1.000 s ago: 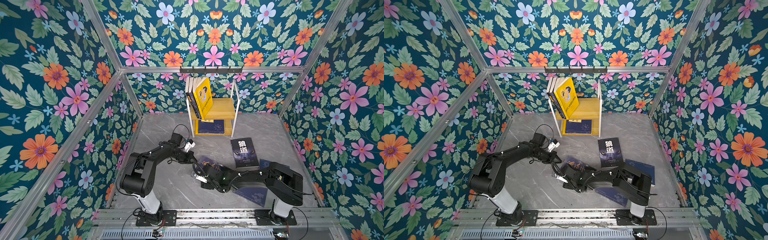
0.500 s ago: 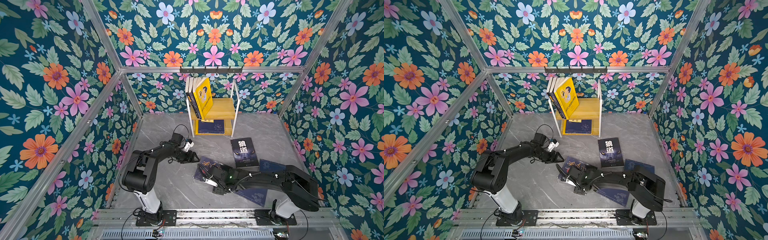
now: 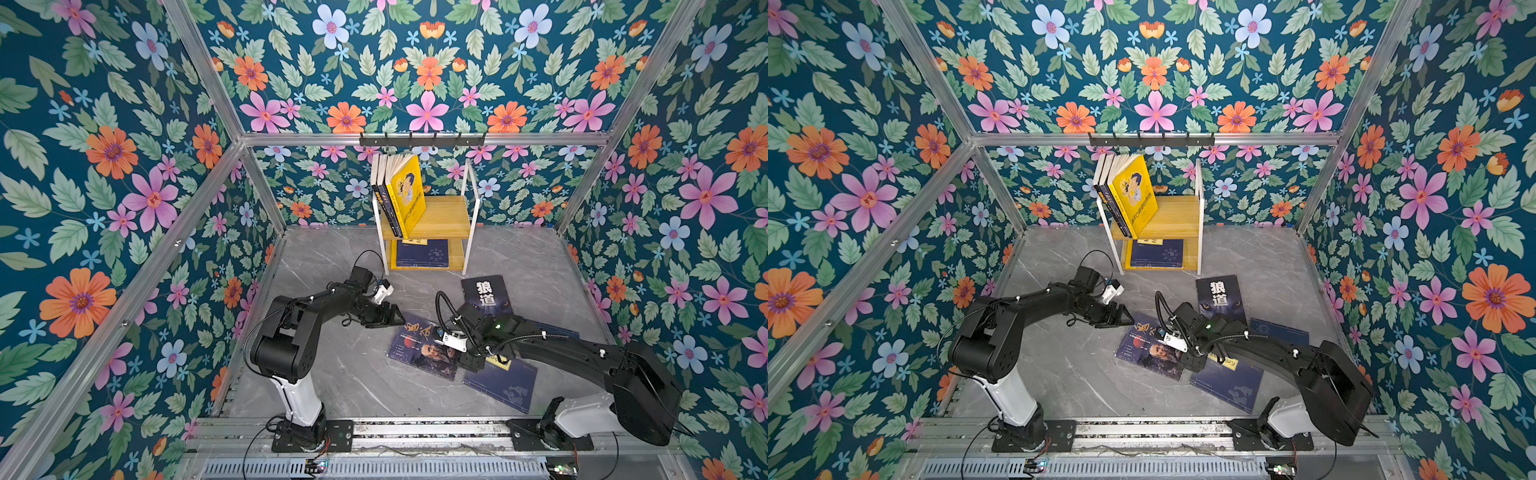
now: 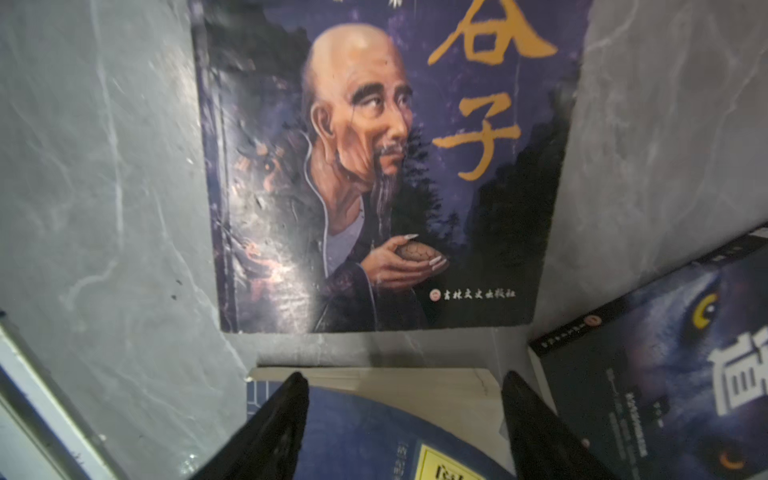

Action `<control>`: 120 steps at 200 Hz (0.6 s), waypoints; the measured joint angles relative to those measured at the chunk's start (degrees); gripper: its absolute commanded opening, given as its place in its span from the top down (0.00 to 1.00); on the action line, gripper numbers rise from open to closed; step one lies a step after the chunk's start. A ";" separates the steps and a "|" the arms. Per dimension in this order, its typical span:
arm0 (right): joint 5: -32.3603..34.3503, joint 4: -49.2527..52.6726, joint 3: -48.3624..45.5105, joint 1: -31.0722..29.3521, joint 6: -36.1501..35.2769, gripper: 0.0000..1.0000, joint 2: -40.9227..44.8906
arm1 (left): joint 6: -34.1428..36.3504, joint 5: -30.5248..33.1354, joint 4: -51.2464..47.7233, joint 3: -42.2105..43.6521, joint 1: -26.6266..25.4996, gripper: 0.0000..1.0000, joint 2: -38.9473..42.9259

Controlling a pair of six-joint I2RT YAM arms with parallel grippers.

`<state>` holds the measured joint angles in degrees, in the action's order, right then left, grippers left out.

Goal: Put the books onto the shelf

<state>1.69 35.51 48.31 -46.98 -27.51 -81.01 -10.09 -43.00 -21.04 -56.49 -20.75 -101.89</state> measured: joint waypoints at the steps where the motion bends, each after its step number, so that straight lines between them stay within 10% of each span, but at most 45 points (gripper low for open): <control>1: 0.02 0.02 -0.04 0.09 -0.11 0.26 -0.13 | 0.00 -0.02 0.00 -0.02 -0.02 0.21 -0.02; 80: 1.77 -6.23 -2.32 2.97 -3.19 0.28 -6.58 | 0.02 -3.89 0.22 -1.81 -2.25 0.20 -2.86; 120: 1.49 -9.09 -0.76 3.17 -3.98 0.29 -9.57 | 0.02 -3.43 -0.04 -2.34 -2.54 0.39 -3.37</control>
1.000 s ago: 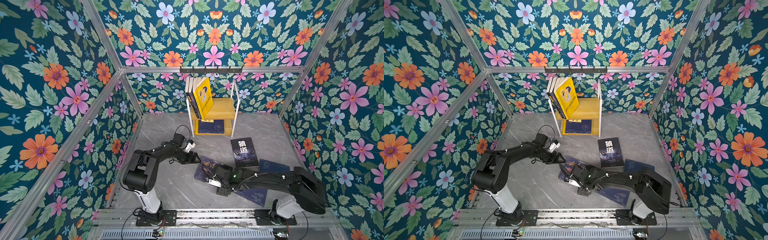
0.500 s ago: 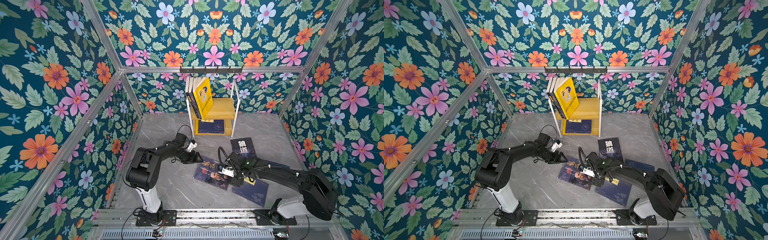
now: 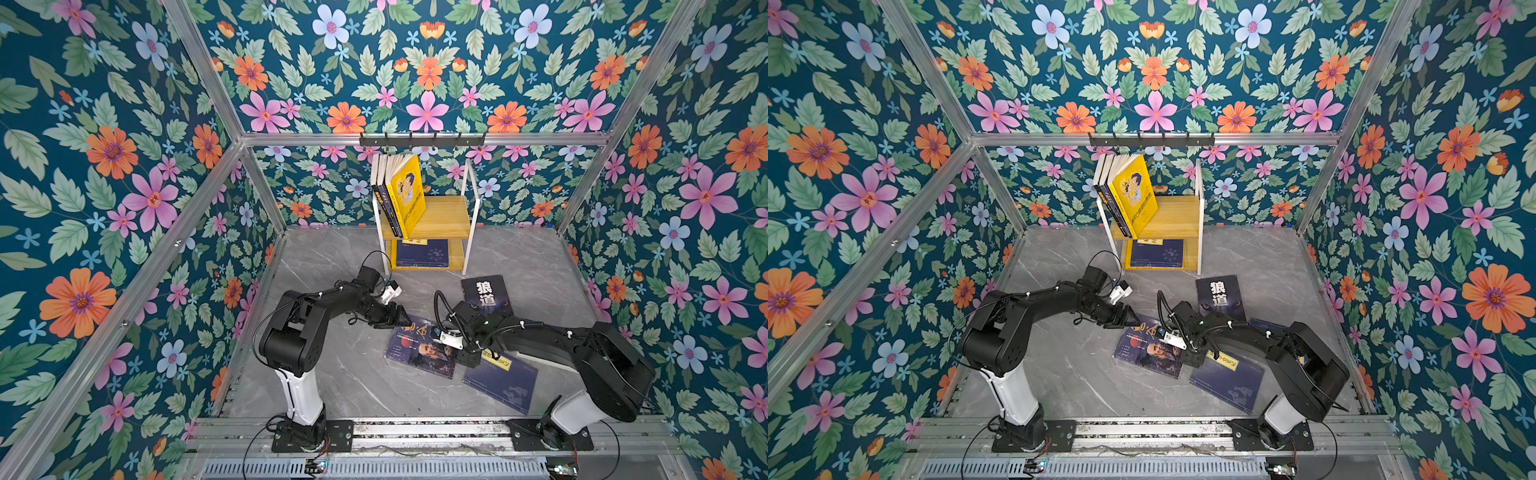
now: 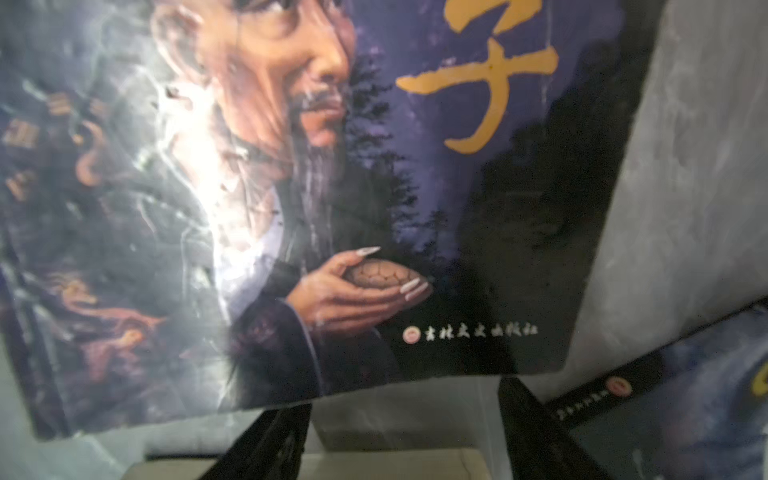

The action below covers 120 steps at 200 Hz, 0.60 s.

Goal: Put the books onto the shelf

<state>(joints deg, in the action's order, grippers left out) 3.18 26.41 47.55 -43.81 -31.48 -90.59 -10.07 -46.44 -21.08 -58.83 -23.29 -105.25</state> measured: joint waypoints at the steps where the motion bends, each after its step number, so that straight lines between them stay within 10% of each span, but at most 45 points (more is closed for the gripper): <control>1: 0.00 0.00 0.04 0.00 -0.02 0.29 -0.09 | 0.02 0.04 0.00 0.00 0.00 0.39 0.00; 74: 0.33 -1.92 2.99 0.15 -0.90 0.29 -2.45 | 0.61 1.55 -1.20 2.38 0.33 1.00 5.84; 120: 2.62 0.28 2.99 0.13 -0.20 0.27 3.10 | -0.50 0.72 -1.75 2.97 1.90 1.00 8.72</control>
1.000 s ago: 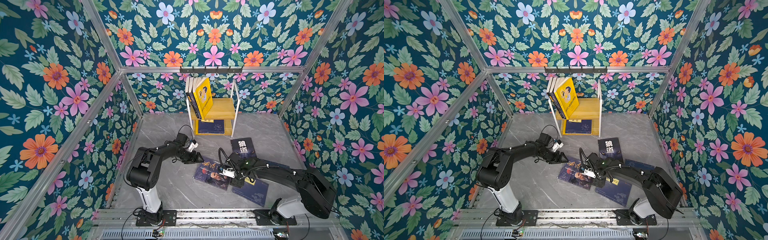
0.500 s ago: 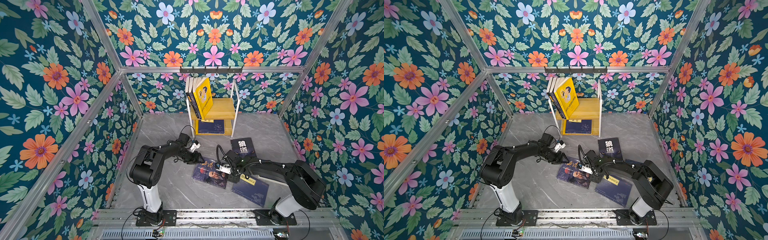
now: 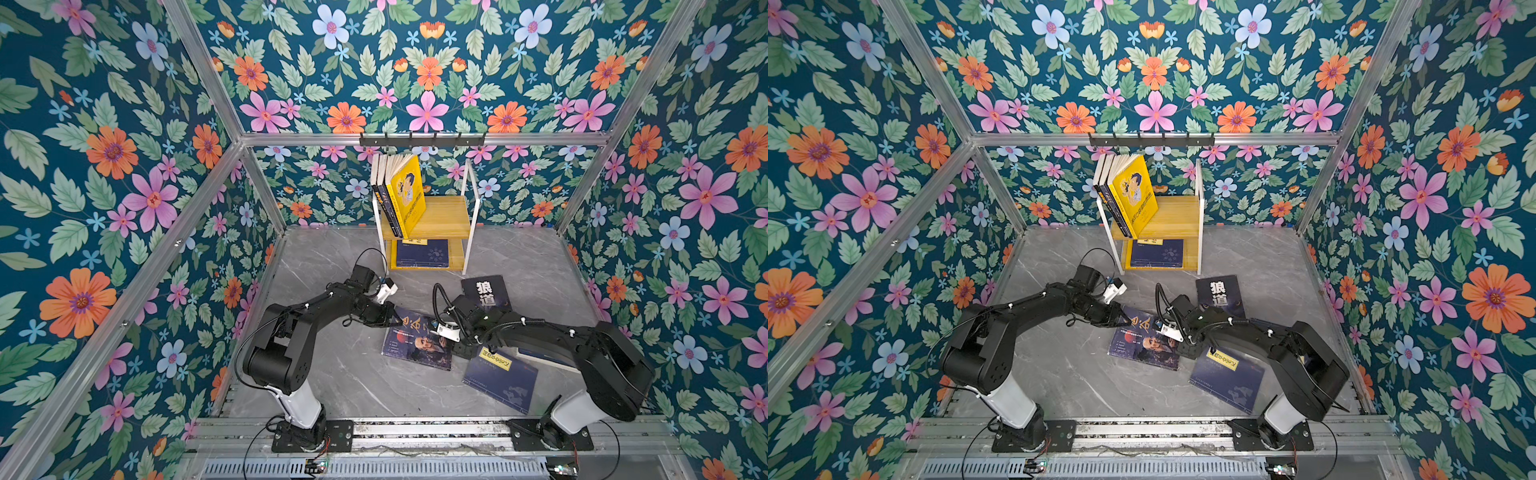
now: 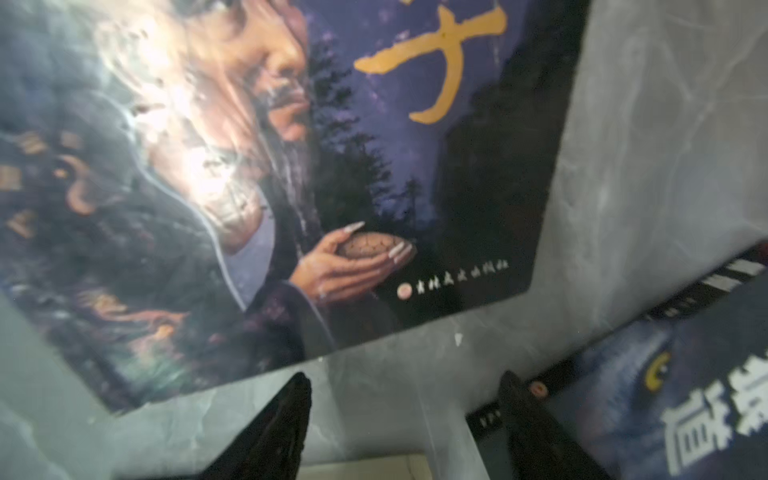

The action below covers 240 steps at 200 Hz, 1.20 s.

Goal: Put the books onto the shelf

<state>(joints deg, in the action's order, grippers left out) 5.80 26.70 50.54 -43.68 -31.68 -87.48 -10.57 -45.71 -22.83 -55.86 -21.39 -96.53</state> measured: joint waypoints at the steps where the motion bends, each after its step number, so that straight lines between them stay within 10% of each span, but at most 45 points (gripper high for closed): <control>1: 0.11 0.09 0.00 -0.04 0.04 0.27 0.33 | -0.02 0.00 0.00 0.00 0.04 1.00 0.04; 75: 5.64 0.00 1.70 -9.25 5.90 0.26 11.26 | -4.48 -1.16 0.24 -0.87 2.97 1.00 0.90; 216: 10.40 -18.69 3.82 -17.44 5.90 0.24 -11.93 | -7.26 -2.47 0.68 -1.40 3.23 0.99 -0.02; 240: 13.29 -22.95 4.09 -17.55 5.31 0.41 -14.51 | -7.23 -2.27 0.72 -1.33 3.28 0.95 0.02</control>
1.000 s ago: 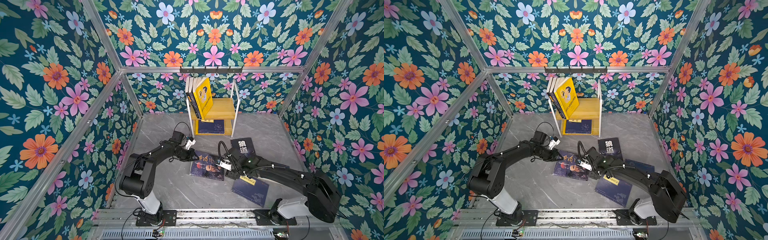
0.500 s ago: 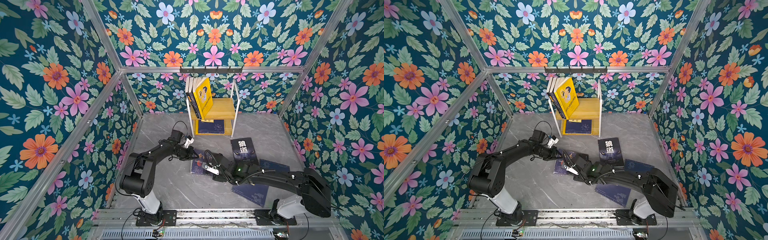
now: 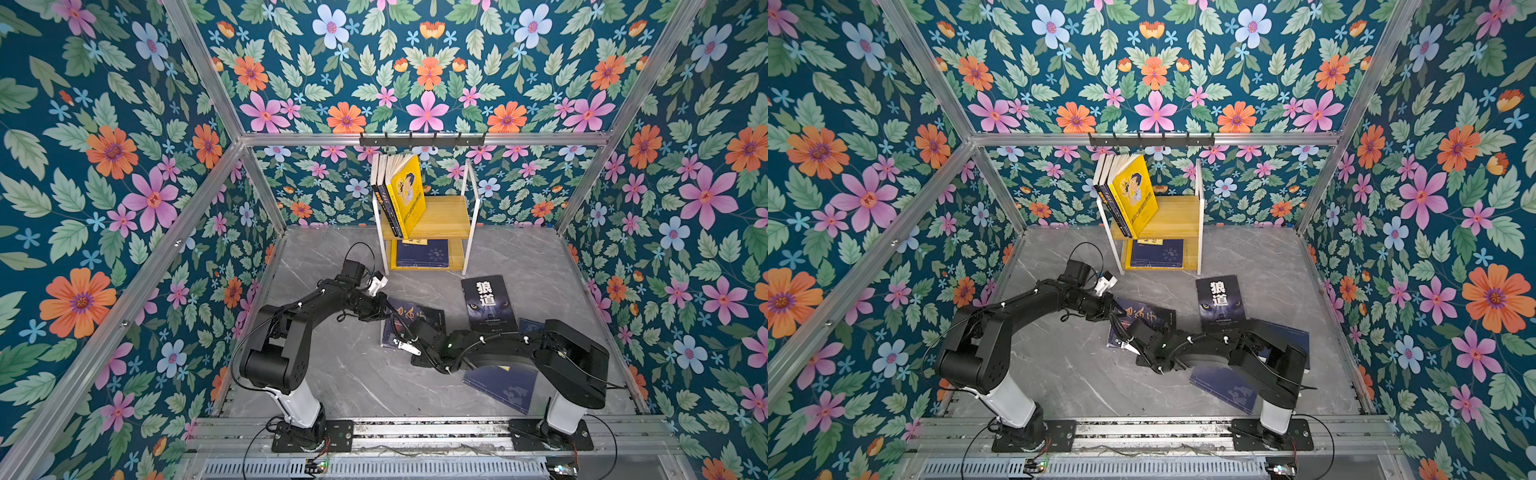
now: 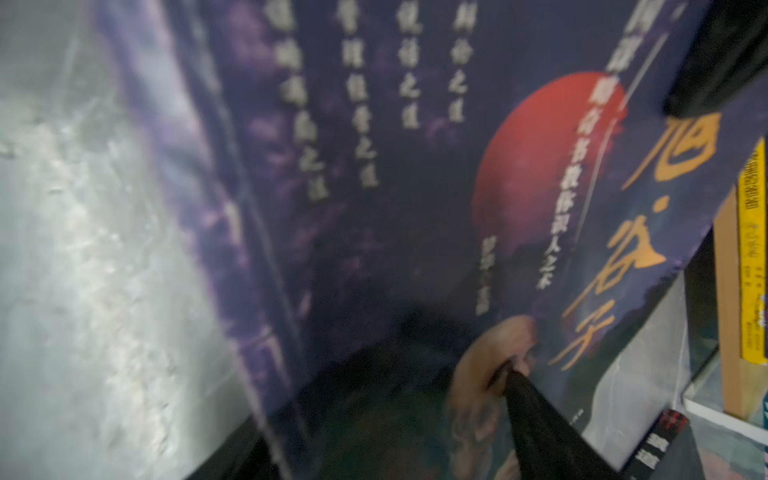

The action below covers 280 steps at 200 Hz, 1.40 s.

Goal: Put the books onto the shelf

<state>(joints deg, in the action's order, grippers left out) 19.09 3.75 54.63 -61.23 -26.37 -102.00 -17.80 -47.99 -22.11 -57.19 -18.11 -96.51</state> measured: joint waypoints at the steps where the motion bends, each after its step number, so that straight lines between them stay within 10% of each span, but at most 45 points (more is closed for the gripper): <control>1: 0.15 -0.22 0.04 0.00 -0.13 0.43 -0.15 | 0.00 0.02 0.00 0.02 0.00 0.95 0.02; 20: 1.79 -0.96 1.07 -0.17 -1.53 0.87 -2.01 | 0.00 1.05 0.76 0.44 0.48 0.76 0.46; 46: 3.61 -2.62 1.16 -0.09 -2.29 0.99 -1.29 | -0.07 3.48 1.46 1.18 1.75 0.57 2.91; 73: 3.34 -2.91 -0.09 0.04 -1.53 1.00 0.09 | 1.38 5.51 0.81 1.60 4.20 0.38 8.81; 164: -5.73 5.29 -1.09 3.37 3.02 1.00 15.80 | 4.55 13.77 10.49 13.49 21.88 0.28 22.62; 280: -11.28 4.55 16.83 21.57 22.58 1.00 29.46 | 5.55 13.55 13.90 11.74 26.47 0.12 19.82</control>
<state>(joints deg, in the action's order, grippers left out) 7.81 8.29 71.46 -39.66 -3.79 -72.53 -12.25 -34.44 -8.21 -45.45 8.36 -76.69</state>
